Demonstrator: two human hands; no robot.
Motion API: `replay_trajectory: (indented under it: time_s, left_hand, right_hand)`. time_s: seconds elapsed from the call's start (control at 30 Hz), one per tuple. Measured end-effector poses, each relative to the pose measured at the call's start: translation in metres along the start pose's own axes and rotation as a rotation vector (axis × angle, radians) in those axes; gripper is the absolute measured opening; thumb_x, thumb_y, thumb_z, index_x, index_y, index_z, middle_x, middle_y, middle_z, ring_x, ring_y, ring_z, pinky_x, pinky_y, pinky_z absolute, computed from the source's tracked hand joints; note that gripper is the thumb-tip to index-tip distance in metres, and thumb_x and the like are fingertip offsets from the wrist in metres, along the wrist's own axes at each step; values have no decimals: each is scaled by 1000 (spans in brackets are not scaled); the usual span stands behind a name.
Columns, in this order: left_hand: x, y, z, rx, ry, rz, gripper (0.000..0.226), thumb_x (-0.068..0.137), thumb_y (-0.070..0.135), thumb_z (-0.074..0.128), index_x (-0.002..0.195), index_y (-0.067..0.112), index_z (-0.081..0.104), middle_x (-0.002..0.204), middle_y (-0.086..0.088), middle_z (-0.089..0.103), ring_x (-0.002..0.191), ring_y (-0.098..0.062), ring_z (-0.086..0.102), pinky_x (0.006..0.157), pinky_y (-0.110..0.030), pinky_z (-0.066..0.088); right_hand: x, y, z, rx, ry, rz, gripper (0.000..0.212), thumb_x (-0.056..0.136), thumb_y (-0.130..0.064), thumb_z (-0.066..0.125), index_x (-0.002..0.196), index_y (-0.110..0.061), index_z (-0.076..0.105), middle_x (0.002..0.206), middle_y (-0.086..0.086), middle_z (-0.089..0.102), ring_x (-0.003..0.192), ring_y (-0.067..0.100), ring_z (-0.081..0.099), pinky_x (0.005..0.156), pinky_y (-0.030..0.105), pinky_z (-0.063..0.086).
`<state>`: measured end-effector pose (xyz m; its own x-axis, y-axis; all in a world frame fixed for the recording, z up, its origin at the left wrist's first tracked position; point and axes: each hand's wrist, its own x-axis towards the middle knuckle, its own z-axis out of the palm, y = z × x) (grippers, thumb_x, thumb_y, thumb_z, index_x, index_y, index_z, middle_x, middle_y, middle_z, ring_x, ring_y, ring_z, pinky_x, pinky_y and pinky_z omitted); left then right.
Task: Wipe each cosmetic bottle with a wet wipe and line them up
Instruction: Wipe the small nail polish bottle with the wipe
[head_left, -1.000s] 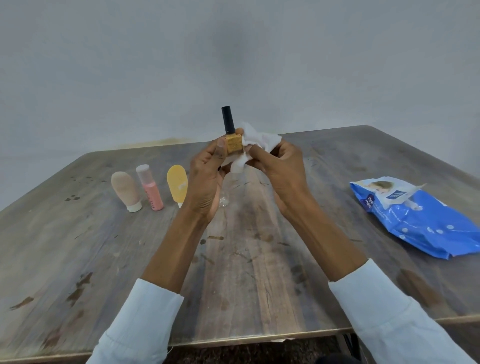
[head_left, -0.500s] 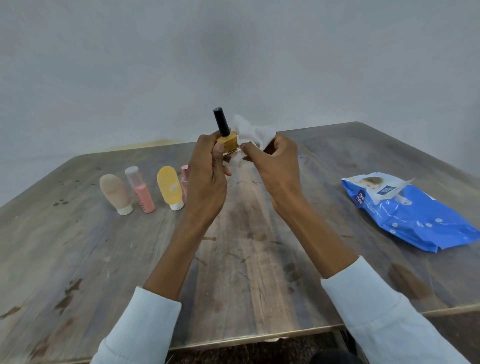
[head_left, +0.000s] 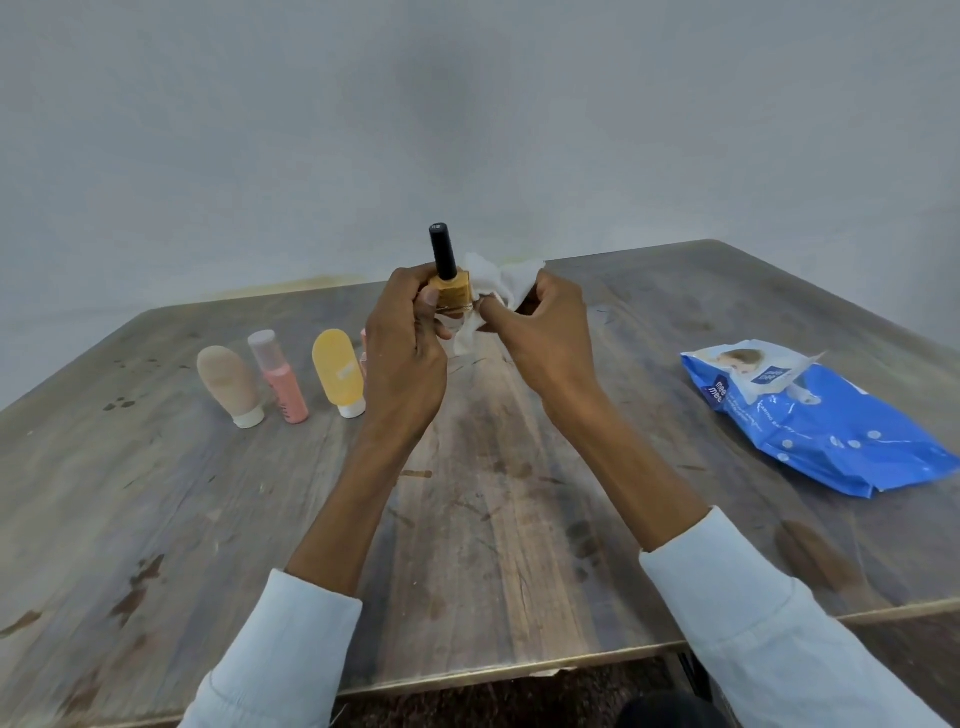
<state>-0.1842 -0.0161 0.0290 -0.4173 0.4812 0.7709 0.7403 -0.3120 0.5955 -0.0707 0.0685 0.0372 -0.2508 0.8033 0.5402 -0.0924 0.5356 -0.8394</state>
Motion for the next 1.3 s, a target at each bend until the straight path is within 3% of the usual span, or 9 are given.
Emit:
replay_trajectory:
  time_s: [0.1,0.23,0.47,0.63,0.7,0.87,1.03,1.13,1.3]
  left_hand:
    - [0,0,1,-28,-15,-4,33,116,17,37,132,7,65,114,-3,73,95,-25,70,77,-44,59]
    - [1,3,1,-112,64,-61,35,117,19,43,142,8,65,118,-2,73,98,-20,73,80,-30,60]
    - [-3,14,8,-210,-28,-217,55,110,31,60,162,15,46,133,3,74,120,-10,71,107,-41,57]
    - [-1,13,4,-372,-36,-276,29,113,25,54,141,21,62,125,-1,76,121,-17,72,108,-41,57]
    - [1,11,4,-496,-70,-334,34,115,25,50,147,16,59,131,-4,74,127,-20,69,112,-42,54]
    - [2,9,4,-707,-123,-479,31,116,15,43,139,0,59,118,-5,76,108,-14,72,94,-27,58]
    - [3,8,-2,-809,-165,-478,39,115,20,42,141,-6,55,137,-21,67,124,-27,67,115,-44,48]
    - [4,7,-4,-846,-188,-503,45,115,20,42,148,-10,51,149,-31,57,135,-33,57,127,-55,34]
    - [4,6,-4,-797,-155,-556,36,114,19,45,138,-4,61,129,-15,70,122,-24,65,123,-55,41]
  right_hand:
    - [-3,-7,-1,-36,68,-118,24,94,-24,79,88,-3,69,78,10,70,74,28,67,66,47,57]
    - [-9,-10,3,-9,86,-128,21,93,-18,80,85,-4,67,76,7,68,69,21,64,64,42,54]
    - [-8,-8,2,8,110,-123,27,93,-22,82,84,-2,68,76,10,70,72,30,66,62,44,55]
    - [-11,-14,6,9,25,-174,29,92,-29,86,85,-5,70,76,4,71,71,22,69,64,39,59]
    - [-10,-12,6,-15,27,-180,25,93,-29,85,90,-7,73,79,1,73,73,17,71,67,41,61]
    - [-9,-11,2,-55,88,-211,14,93,-18,83,94,-6,76,85,2,74,77,14,71,69,39,60]
    - [-13,-22,7,-92,18,-433,8,90,-7,82,92,-4,75,91,0,68,81,14,69,68,34,60]
    - [-11,-17,7,-142,64,-365,12,92,-14,84,98,-6,76,92,0,71,81,10,69,69,22,59]
    - [-9,-16,2,-156,98,-377,15,91,-16,84,97,-3,77,93,3,74,82,10,71,71,25,59]
